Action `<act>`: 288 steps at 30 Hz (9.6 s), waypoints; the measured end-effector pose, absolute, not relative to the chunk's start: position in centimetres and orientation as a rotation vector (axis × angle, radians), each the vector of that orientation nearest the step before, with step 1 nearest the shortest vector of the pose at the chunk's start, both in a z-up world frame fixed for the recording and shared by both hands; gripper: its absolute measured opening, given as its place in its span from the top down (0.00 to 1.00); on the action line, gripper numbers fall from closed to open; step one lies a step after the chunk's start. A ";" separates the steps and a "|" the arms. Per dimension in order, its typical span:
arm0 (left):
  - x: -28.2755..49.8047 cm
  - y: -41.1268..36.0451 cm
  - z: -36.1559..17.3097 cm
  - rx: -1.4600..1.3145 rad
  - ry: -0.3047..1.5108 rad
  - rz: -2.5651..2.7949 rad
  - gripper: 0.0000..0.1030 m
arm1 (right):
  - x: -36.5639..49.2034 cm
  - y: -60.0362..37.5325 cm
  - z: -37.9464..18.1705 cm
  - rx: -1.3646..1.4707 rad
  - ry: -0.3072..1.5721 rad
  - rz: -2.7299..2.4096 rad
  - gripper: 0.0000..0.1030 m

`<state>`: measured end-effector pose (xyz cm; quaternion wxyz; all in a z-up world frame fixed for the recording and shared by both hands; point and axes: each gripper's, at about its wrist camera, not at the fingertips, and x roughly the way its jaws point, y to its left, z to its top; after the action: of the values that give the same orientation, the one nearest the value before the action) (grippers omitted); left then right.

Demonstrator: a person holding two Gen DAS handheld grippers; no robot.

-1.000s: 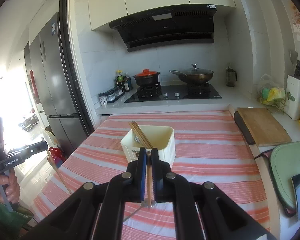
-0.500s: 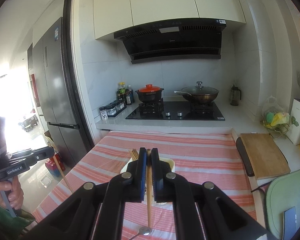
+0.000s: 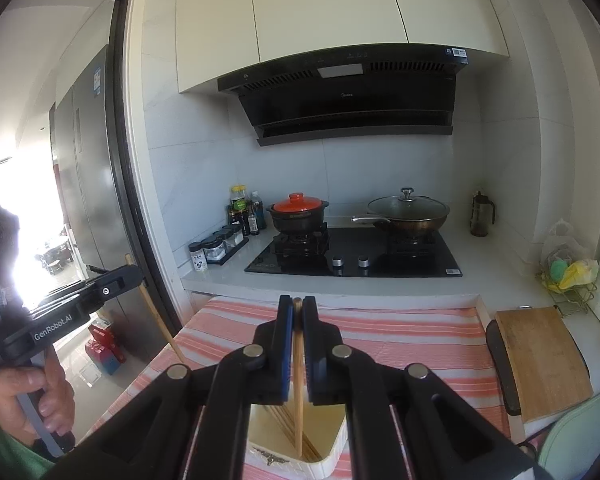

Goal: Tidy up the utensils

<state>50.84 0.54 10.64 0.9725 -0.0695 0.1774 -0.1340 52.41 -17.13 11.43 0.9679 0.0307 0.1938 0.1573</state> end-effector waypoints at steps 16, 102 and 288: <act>60.1 -1.4 -2.2 -0.191 0.736 -0.226 0.76 | 62.6 -14.8 -1.5 0.065 0.651 0.298 0.92; 29.9 1.2 -17.6 -0.172 0.897 -0.031 0.20 | 33.5 -16.0 -21.2 -0.029 0.892 0.029 0.56; 30.7 -4.0 -0.9 0.126 0.499 0.172 0.01 | 35.8 -17.4 0.2 0.031 0.436 0.154 0.04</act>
<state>30.73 -3.99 -0.90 0.9633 0.0622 0.2467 0.0851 35.82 -17.43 0.16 0.9733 0.0153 0.2158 0.0765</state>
